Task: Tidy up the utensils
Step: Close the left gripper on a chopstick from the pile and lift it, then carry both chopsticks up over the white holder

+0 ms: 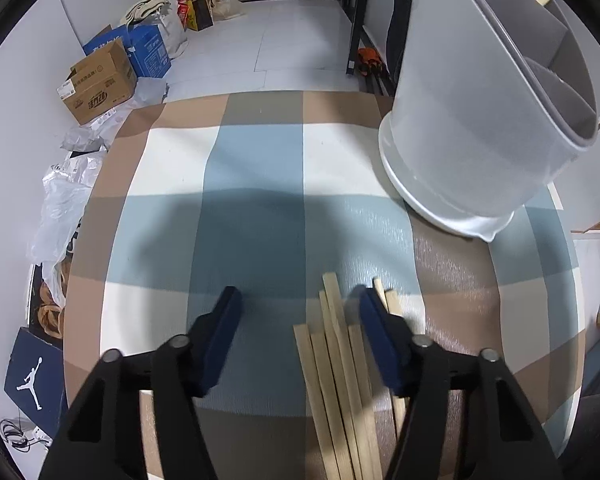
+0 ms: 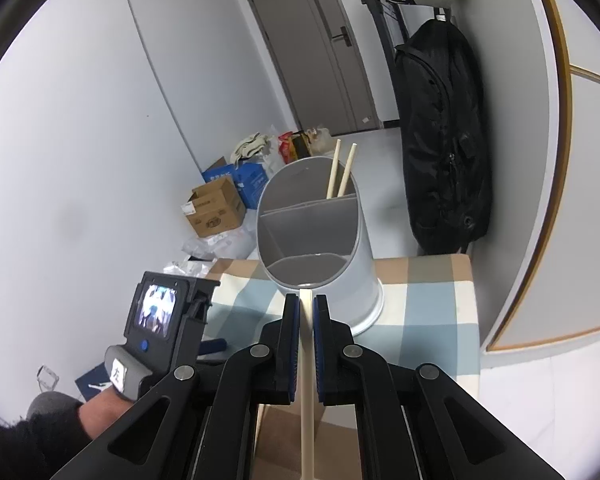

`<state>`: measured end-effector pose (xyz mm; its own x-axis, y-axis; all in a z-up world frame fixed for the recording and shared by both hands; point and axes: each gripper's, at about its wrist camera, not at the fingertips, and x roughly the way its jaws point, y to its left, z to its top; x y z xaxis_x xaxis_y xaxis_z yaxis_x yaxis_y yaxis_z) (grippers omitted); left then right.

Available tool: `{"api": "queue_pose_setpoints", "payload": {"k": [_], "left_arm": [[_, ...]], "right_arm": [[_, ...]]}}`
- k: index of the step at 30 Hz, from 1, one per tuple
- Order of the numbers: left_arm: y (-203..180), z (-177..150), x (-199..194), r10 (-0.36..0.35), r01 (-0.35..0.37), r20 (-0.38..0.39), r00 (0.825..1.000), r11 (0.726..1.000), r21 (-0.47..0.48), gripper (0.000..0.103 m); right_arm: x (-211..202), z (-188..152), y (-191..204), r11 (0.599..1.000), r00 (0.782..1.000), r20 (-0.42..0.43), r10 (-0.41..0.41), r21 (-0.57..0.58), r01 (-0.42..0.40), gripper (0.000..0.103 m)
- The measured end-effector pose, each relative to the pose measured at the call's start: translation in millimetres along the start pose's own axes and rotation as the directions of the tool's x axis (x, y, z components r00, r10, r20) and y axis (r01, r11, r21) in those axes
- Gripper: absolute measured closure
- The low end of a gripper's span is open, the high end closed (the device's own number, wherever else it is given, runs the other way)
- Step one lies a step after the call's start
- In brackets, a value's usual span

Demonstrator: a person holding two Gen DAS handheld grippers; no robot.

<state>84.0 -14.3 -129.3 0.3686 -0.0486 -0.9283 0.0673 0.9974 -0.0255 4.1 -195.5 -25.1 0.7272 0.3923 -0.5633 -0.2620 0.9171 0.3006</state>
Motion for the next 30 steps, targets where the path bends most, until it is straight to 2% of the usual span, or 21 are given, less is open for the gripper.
{"api": "queue_pose_setpoints", "payload": {"k": [3, 4, 5, 6, 11, 21, 26, 30], "left_arm": [[4.8, 3.5, 0.1, -0.018, 0.018, 0.009, 1.000, 1.000, -0.025, 0.080], [6.1, 4.1, 0.1, -0.030, 0.030, 0.013, 0.999, 0.999, -0.036, 0.084], [7.3, 4.7, 0.2, -0.052, 0.053, 0.018, 0.998, 0.998, -0.045, 0.094], [7.5, 4.8, 0.7, -0.075, 0.076, 0.017, 0.997, 0.996, -0.054, 0.099], [16.8, 3.1, -2.1, -0.128, 0.134, 0.048, 0.991, 0.982, -0.133, 0.101], [16.1, -1.1, -49.1, -0.150, 0.175, 0.192, 0.970, 0.976, -0.126, 0.102], [17.5, -5.8, -71.1, -0.178, 0.217, 0.273, 0.945, 0.969, -0.120, 0.102], [15.8, -7.3, -89.2, -0.210, 0.253, 0.339, 0.917, 0.963, -0.089, 0.103]], "right_arm": [[-0.3, 1.2, -1.9, 1.000, 1.000, 0.002, 0.003, 0.007, -0.003, 0.097], [-0.2, 1.4, -2.4, 1.000, 1.000, 0.002, 0.004, 0.010, -0.004, 0.097], [-0.2, 1.7, -2.9, 1.000, 1.000, 0.003, 0.005, 0.013, -0.005, 0.097], [-0.2, 1.9, -3.4, 1.000, 1.000, 0.003, 0.005, 0.017, -0.005, 0.097], [0.8, 2.3, -4.0, 1.000, 1.000, 0.007, -0.001, 0.022, 0.001, 0.097], [0.3, 3.0, -5.7, 0.999, 0.999, 0.041, -0.010, 0.035, 0.008, 0.097], [-9.6, 3.9, -1.3, 0.999, 0.994, 0.110, 0.013, 0.033, -0.017, 0.097], [-19.9, 4.9, 2.9, 0.996, 0.983, 0.175, 0.059, 0.049, -0.069, 0.097]]}}
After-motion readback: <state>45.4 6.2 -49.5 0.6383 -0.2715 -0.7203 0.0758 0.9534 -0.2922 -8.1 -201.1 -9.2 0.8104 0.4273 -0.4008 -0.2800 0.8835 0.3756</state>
